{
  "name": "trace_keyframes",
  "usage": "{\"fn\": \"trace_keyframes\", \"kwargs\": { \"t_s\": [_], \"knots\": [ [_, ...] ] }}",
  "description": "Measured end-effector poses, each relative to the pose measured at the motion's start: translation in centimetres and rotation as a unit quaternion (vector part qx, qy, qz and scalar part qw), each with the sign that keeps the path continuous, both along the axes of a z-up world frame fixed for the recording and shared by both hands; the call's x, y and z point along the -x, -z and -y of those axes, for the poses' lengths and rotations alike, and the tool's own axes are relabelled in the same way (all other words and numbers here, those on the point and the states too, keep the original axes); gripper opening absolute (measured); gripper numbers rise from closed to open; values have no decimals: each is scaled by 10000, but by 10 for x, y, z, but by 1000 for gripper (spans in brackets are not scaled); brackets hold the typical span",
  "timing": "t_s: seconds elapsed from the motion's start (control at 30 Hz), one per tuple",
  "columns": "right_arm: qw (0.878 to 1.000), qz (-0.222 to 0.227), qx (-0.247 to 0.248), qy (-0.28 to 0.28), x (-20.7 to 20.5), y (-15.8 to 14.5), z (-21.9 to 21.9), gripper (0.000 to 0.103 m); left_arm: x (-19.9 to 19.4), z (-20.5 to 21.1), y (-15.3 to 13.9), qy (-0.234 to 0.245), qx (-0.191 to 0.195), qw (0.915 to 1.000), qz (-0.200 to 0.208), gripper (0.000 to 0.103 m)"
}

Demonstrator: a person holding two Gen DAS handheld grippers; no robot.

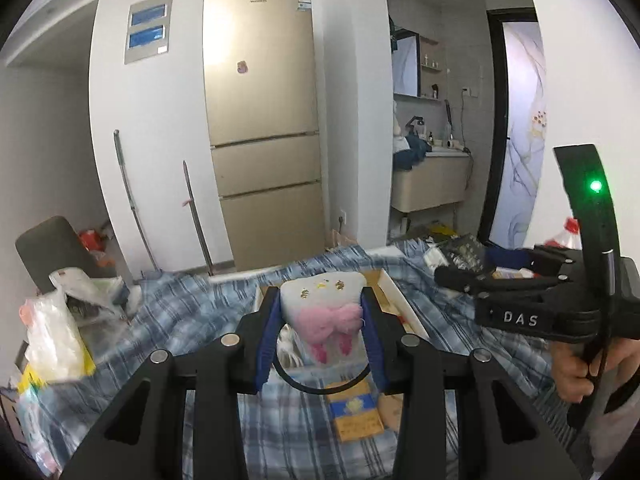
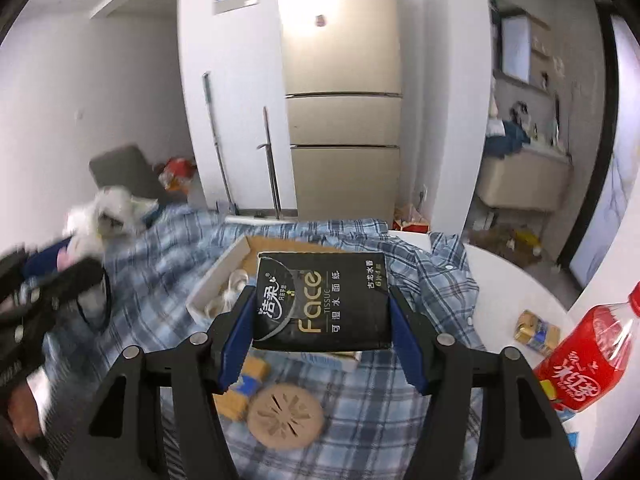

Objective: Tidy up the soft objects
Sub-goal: 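Carry both items over the white box and release them inside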

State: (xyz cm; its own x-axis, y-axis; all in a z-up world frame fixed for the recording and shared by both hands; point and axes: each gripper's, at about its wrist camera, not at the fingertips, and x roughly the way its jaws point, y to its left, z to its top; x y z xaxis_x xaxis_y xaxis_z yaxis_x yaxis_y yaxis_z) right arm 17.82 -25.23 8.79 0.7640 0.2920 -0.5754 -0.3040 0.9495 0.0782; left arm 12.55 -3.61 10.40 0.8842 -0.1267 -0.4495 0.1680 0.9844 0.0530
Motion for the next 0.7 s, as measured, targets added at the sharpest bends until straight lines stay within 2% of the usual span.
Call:
{"fn": "trace_keyframes", "kwargs": {
  "t_s": [0.07,0.2,0.33,0.57,0.7],
  "knots": [
    [9999,-111,-110,-34,-13,-7,-4,62,-13,-2,-6,-104,-40,9999,43,41],
    [9998,-108,-187,48,-35,-15,-18,62,-41,-10,-10,-166,294,9994,-17,41],
    [9977,-432,-508,117,-60,-6,-26,62,-68,-15,-1,-220,467,9986,-85,41],
    [9948,-864,-512,191,-89,41,-43,62,-101,-29,42,-302,477,9967,-587,41],
    [9927,-1153,-311,180,-99,75,-52,62,-111,-36,68,-346,488,9946,-850,41]
  ]
}}
